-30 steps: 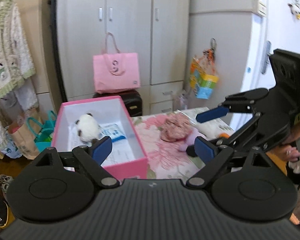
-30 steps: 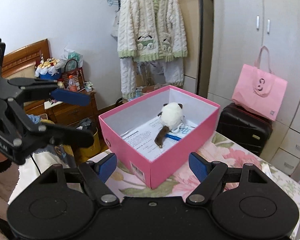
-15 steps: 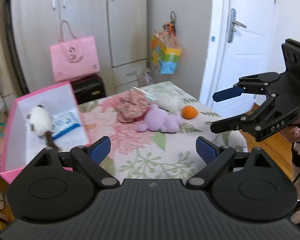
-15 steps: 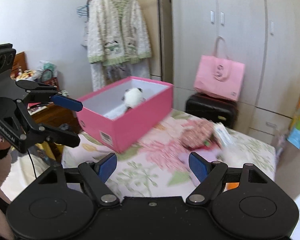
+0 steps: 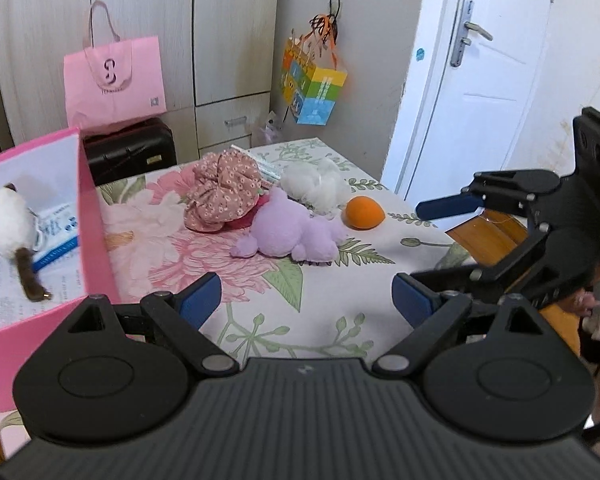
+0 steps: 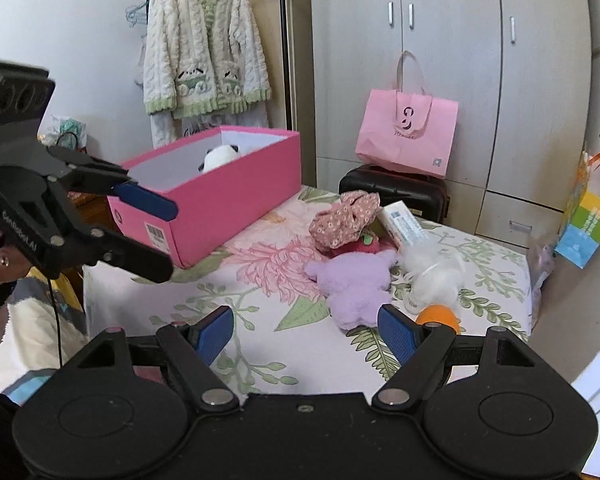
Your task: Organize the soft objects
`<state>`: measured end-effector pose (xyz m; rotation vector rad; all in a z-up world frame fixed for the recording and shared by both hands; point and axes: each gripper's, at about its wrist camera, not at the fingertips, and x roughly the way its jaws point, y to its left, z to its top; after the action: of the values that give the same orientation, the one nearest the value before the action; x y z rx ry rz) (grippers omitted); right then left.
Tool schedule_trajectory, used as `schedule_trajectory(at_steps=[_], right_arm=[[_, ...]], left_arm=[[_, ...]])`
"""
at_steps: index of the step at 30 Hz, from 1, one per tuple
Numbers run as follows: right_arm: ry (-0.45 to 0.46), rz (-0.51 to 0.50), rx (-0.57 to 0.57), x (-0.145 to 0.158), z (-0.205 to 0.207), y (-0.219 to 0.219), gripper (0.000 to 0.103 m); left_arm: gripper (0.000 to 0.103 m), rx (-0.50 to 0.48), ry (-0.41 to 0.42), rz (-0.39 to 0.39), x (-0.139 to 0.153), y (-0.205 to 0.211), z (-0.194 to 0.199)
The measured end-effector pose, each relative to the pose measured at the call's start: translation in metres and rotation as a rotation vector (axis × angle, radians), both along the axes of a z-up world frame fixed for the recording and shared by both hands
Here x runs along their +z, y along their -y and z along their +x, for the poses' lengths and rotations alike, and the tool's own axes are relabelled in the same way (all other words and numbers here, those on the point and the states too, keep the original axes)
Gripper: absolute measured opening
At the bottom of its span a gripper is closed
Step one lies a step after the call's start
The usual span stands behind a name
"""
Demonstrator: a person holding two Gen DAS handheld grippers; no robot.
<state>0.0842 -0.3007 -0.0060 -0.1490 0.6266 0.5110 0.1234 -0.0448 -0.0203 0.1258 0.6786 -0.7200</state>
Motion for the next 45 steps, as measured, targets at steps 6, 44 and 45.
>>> schedule_trajectory(at_steps=[6,44,45], right_arm=[[-0.021,-0.023,0.015,-0.026,0.028,-0.009,0.083],[-0.033,-0.045,-0.113,-0.083,0.102,-0.029,0.060],[-0.030,-0.048,-0.122,-0.084,0.101,-0.030,0.060]], left_arm=[[0.093,0.045,-0.017,0.009,-0.024,0.021,0.028],[0.062,0.379,-0.186,-0.250,-0.095,0.068,0.096],[0.062,0.380,-0.179,-0.245,-0.095,0.069,0.095]])
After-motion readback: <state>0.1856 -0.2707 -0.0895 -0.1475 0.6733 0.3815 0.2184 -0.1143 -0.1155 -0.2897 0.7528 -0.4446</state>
